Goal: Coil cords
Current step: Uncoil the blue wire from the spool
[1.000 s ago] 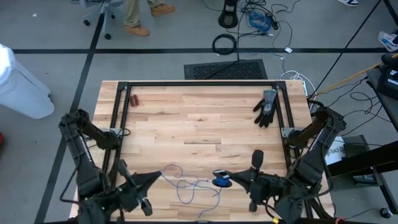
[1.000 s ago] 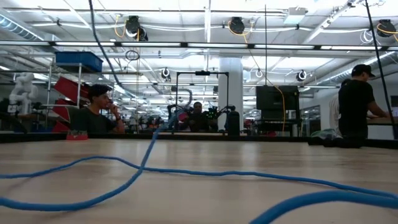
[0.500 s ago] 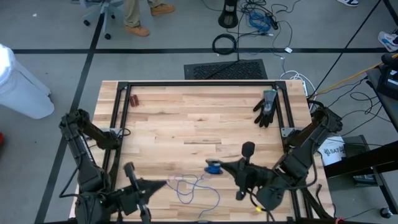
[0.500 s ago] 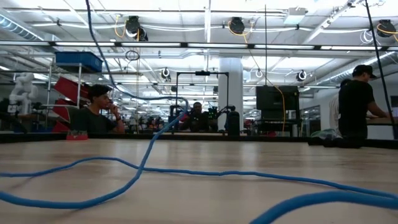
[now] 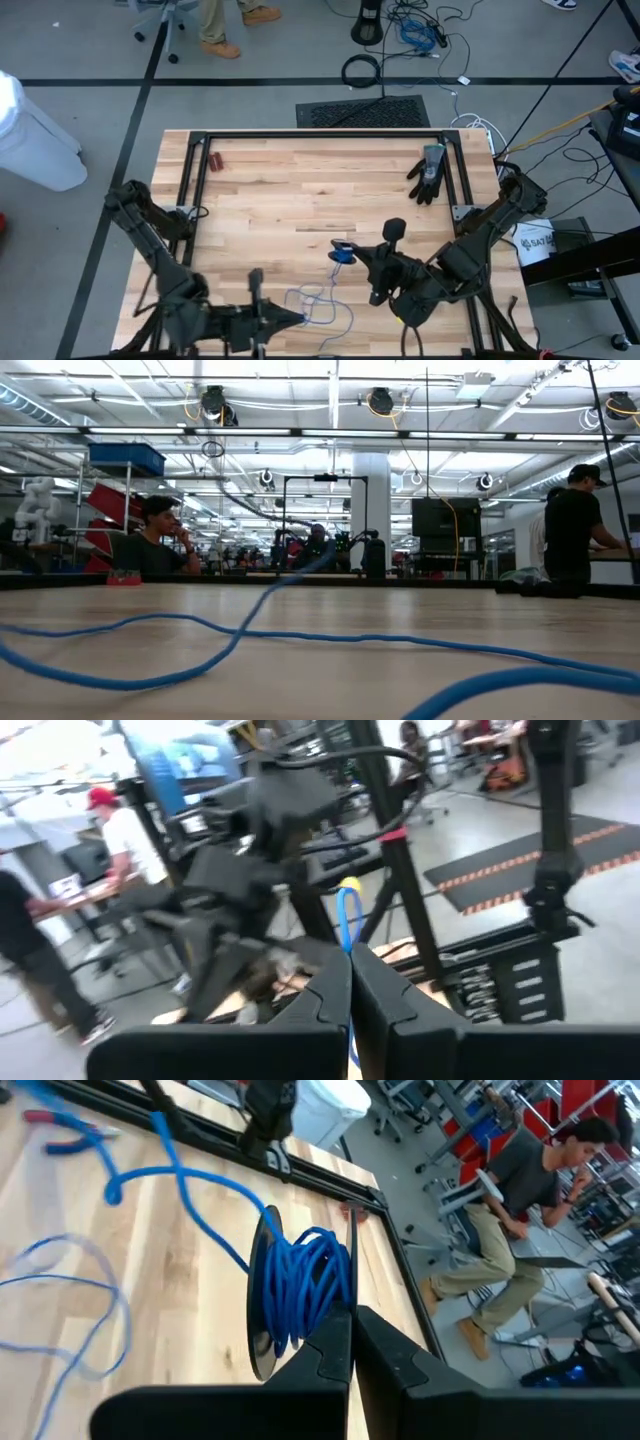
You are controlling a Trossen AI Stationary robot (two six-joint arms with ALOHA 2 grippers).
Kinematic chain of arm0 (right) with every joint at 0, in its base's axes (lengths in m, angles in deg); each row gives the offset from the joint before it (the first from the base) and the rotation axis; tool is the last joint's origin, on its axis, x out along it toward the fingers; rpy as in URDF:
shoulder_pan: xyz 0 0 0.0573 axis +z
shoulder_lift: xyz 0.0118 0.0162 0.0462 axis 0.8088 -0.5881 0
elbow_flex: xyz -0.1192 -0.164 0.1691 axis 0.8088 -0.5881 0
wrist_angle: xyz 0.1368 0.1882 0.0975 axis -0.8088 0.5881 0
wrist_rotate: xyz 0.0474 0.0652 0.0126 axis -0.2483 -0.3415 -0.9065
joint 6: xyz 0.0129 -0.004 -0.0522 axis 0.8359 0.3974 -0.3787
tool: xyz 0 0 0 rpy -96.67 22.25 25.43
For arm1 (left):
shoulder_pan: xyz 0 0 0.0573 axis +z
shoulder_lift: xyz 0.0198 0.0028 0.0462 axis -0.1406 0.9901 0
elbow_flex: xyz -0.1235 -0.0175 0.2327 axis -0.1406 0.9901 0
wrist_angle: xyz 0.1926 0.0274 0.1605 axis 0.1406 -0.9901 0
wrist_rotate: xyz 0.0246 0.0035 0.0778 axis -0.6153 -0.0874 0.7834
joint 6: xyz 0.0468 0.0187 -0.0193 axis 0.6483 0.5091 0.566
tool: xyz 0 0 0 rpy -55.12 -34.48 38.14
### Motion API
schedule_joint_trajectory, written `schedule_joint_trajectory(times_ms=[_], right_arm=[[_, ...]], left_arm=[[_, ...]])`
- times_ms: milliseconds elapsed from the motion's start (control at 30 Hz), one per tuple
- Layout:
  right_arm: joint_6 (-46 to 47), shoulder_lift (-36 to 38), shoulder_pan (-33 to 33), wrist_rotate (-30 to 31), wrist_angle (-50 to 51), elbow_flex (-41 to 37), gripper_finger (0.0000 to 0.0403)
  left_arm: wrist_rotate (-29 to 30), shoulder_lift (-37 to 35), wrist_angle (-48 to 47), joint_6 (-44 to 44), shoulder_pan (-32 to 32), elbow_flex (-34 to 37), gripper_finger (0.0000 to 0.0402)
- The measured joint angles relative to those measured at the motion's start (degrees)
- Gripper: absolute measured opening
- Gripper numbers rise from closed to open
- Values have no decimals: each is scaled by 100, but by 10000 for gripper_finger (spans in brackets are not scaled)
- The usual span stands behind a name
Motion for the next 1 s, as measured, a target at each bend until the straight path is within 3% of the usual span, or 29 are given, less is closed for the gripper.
schedule_joint_trajectory(times_ms=[200, 500, 800, 1000], right_arm=[[0, -132, -171, 3, 123, 1, 0], [42, -161, -328, 44, 179, 1, 0], [437, -163, -322, 24, 697, 1, 0], [557, -163, -320, -13, 791, 1, 0]], left_arm=[[-677, 272, 588, 270, 217, 0, 2], [-2463, 535, 930, 809, 314, 0, 2], [-2925, 537, 1295, 1045, 189, 2, 2], [-2876, 537, 1431, 1141, 115, 2, 2]])
